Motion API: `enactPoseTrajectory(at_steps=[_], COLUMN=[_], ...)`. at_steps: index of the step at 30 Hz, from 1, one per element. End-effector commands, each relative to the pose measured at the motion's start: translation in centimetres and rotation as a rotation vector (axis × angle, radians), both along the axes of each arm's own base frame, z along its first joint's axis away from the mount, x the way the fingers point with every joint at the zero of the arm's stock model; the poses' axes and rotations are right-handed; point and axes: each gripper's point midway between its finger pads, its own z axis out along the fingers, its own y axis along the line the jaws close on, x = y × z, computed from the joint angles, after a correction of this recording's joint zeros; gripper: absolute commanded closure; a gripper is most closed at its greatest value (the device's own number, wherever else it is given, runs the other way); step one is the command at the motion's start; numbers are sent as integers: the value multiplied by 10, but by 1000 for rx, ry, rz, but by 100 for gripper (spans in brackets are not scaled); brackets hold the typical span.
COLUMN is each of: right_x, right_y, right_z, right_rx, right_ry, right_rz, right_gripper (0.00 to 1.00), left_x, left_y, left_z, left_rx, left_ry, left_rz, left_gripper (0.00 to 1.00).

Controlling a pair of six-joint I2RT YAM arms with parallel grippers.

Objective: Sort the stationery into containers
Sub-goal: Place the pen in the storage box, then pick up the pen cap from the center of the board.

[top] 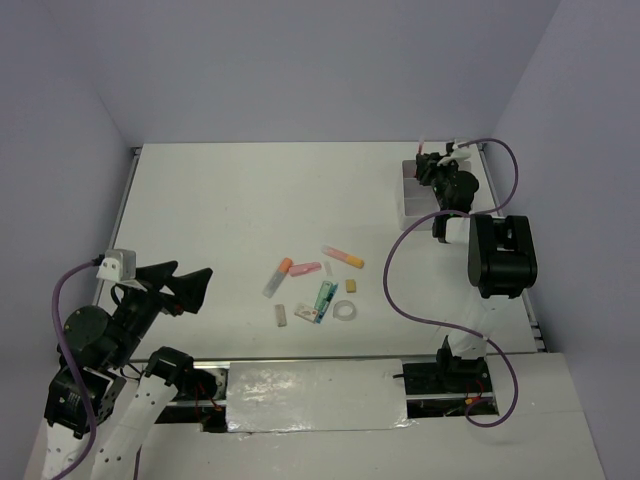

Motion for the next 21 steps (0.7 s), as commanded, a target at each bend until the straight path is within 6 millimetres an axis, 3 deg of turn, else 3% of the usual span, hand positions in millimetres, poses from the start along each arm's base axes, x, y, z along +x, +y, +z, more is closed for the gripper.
enactPoseTrajectory(at_steps=[1,9,12,13,15,17,18,19,20,21], right_x=[1,-7,-23,-30,-38,-46,-47,-52,-55,-57], right_y=[-5,-7,-4,-3,-2,10,11,30,36,38], right_z=[15,18,42,60,71,90,94,102,107,86], right_rx=[-15,-1,24,37,86,97,96,85,87,85], right_ry=[-61,-87,-159,-190,-188,-173,-154,-113,-93,27], right_rz=[-13,-26,-22,-17,-33,-27,-50,-29,-28,-57], right_gripper=[67,56,51,49,46,42,36,32,24,22], left_x=[-3,-5,-3,-2,2,6,8,12,14,16], left_y=[0,0,0,1,5,8,9,10,13,14], left_z=[15,16,15,14,13,9,9,5,3,1], left_rx=[-8,-14,-14,-12,-16,-18,-19,-18,-19,-17], left_ry=[-72,-78,-70,-63,-50,-23,-15,7,25,35], left_rz=[-9,-9,-10,-1,29,55,65,79,103,112], left_gripper=[1,1,1,1,1,1,1,1,1,1])
